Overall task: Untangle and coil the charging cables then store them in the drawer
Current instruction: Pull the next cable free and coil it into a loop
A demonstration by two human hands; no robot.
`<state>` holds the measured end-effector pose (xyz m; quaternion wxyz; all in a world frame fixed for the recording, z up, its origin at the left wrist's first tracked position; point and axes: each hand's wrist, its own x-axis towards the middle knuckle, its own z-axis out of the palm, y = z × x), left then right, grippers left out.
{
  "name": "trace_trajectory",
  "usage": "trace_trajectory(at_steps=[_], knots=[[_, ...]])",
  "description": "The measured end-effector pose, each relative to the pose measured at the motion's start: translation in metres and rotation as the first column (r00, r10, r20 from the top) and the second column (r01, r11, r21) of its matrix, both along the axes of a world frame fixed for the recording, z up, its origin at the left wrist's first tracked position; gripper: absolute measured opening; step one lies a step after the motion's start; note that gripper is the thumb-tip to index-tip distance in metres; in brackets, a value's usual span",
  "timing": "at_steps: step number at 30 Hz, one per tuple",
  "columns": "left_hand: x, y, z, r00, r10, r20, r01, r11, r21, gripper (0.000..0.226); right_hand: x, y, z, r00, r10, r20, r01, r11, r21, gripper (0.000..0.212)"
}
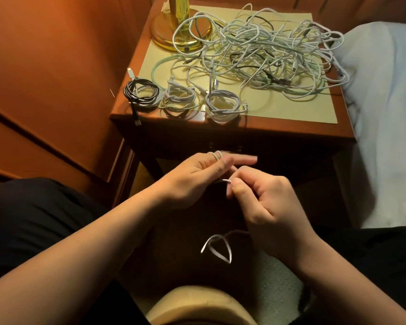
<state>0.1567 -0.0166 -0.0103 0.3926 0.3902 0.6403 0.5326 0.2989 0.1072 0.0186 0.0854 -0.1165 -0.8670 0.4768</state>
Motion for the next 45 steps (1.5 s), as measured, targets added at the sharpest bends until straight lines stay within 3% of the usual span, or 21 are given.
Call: trace_trajectory(at_steps=[4, 8, 11, 16, 22, 25, 28, 30, 32, 33, 35, 37, 39, 41, 45], knots=[[0.009, 0.003, -0.004, 0.993, -0.009, 0.119, 0.012, 1.0, -0.026, 0.06, 0.0, 0.013, 0.0, 0.991, 0.08, -0.108, -0.045, 0.956, 0.291, 0.018], [0.019, 0.007, -0.001, 0.895, -0.068, 0.442, 0.115, 0.99, -0.081, 0.068, -0.004, 0.036, -0.003, 0.978, 0.063, -0.2, 0.018, 0.925, 0.38, 0.017], [0.025, 0.008, 0.0, 0.729, -0.12, 0.674, 0.163, 0.987, -0.001, 0.065, -0.01, 0.041, -0.015, 0.983, 0.007, -0.185, 0.038, 0.971, 0.236, 0.018], [0.023, 0.006, 0.001, 0.531, -0.073, 0.844, -0.029, 0.994, 0.104, 0.05, -0.022, 0.024, -0.036, 0.999, -0.035, -0.01, 0.034, 0.997, -0.074, 0.022], [0.013, 0.004, 0.005, 0.362, 0.05, 0.931, -0.253, 0.966, 0.047, 0.054, -0.022, 0.01, -0.041, 0.955, 0.091, 0.283, -0.075, 0.995, -0.066, 0.036], [0.011, 0.009, 0.009, 0.326, 0.173, 0.93, -0.389, 0.921, -0.035, 0.052, -0.022, 0.012, -0.036, 0.919, 0.139, 0.368, -0.115, 0.99, -0.084, 0.041], [0.0, 0.013, 0.004, 0.42, 0.376, 0.826, -0.567, 0.819, -0.085, 0.049, -0.017, 0.008, -0.029, 0.901, 0.192, 0.388, -0.185, 0.981, -0.054, 0.048], [-0.01, 0.011, -0.003, 0.577, 0.492, 0.651, -0.611, 0.79, -0.056, 0.048, -0.012, 0.003, -0.025, 0.912, 0.218, 0.348, -0.2, 0.976, -0.085, 0.049], [-0.016, 0.007, -0.009, 0.774, 0.527, 0.352, -0.563, 0.826, 0.001, 0.05, -0.01, 0.001, -0.022, 0.939, 0.219, 0.264, -0.183, 0.971, -0.154, 0.046], [-0.017, 0.004, -0.01, 0.851, 0.503, 0.15, -0.511, 0.859, 0.014, 0.051, -0.011, 0.002, -0.022, 0.956, 0.204, 0.21, -0.163, 0.967, -0.194, 0.043], [-0.012, 0.001, -0.009, 0.905, 0.369, -0.212, -0.38, 0.925, -0.013, 0.051, -0.014, 0.004, -0.022, 0.983, 0.15, 0.11, -0.118, 0.96, -0.252, 0.036], [-0.006, 0.0, -0.008, 0.912, 0.211, -0.352, -0.252, 0.965, -0.074, 0.053, -0.015, 0.007, -0.02, 0.996, 0.091, 0.025, -0.081, 0.961, -0.265, 0.035], [-0.001, 0.0, -0.006, 0.958, 0.096, -0.269, -0.136, 0.981, -0.135, 0.059, -0.014, 0.011, -0.019, 0.998, 0.054, -0.042, -0.061, 0.974, -0.219, 0.034], [0.001, 0.001, -0.002, 0.998, 0.009, -0.068, -0.021, 0.983, -0.182, 0.067, -0.014, 0.016, -0.022, 0.997, 0.024, -0.07, -0.033, 0.991, -0.131, 0.032], [0.013, 0.004, 0.007, 0.944, -0.055, 0.326, 0.109, 0.983, -0.148, 0.063, -0.021, 0.024, -0.03, 0.995, -0.058, -0.077, 0.05, 0.993, -0.109, 0.03]])
